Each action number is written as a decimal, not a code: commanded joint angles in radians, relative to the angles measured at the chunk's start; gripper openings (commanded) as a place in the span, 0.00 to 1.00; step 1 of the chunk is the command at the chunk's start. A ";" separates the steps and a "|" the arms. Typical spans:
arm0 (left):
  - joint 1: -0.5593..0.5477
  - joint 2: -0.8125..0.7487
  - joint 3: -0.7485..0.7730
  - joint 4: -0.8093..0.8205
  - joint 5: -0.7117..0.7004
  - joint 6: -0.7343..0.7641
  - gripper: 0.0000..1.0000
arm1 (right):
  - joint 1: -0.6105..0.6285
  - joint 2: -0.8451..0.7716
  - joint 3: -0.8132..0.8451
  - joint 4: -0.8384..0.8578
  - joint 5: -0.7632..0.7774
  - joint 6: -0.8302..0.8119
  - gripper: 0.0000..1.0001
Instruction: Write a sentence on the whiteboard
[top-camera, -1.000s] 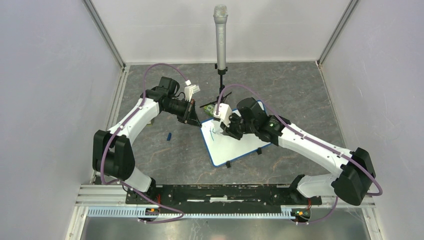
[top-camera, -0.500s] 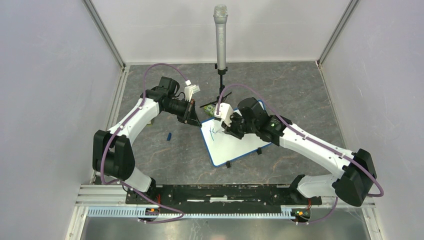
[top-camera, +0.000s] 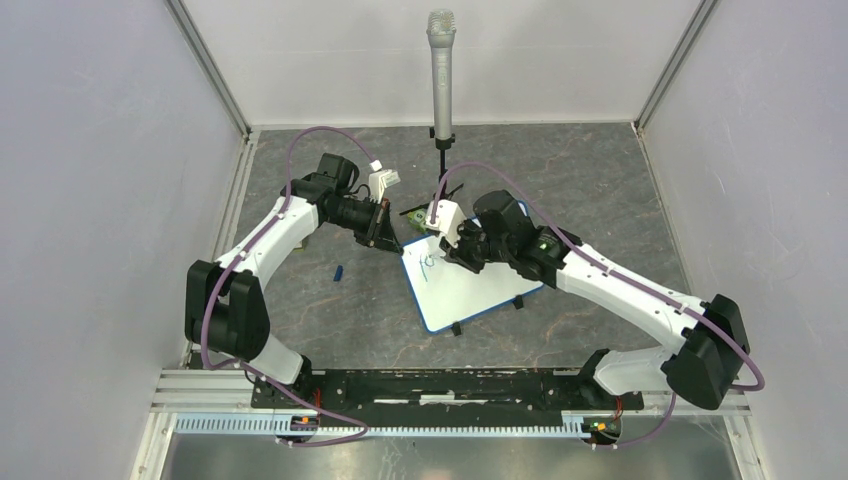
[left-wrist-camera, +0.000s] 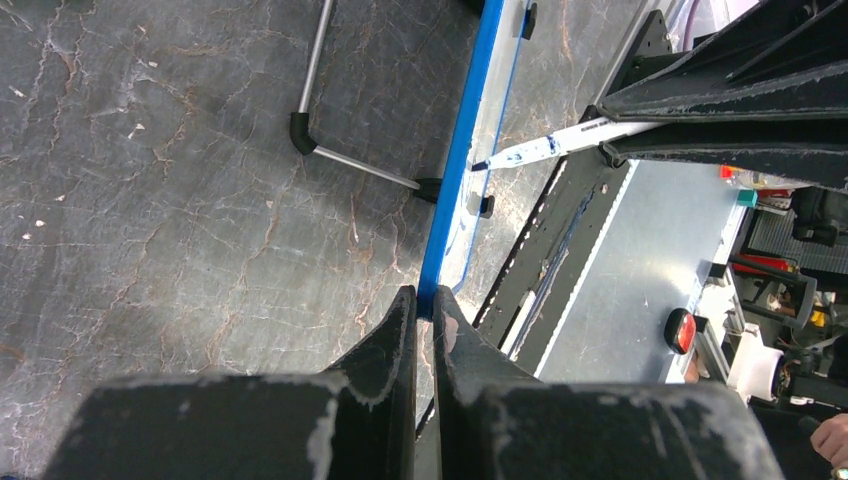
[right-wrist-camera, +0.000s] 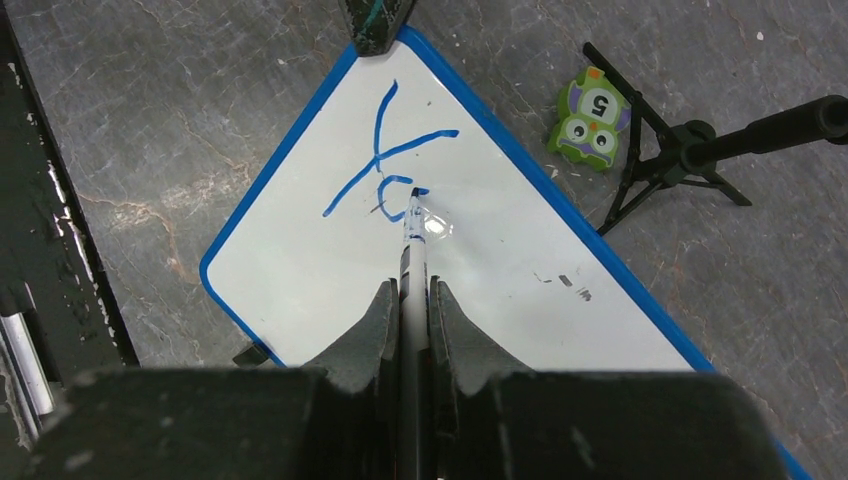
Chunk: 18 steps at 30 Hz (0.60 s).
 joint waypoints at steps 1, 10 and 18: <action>-0.002 -0.031 -0.004 0.005 -0.013 0.033 0.03 | 0.017 0.012 0.041 0.025 -0.012 0.010 0.00; -0.002 -0.032 -0.006 0.004 -0.014 0.032 0.02 | 0.020 0.000 0.035 0.034 0.035 0.012 0.00; -0.002 -0.033 -0.004 0.004 -0.014 0.031 0.02 | -0.001 -0.030 0.024 0.025 0.044 0.015 0.00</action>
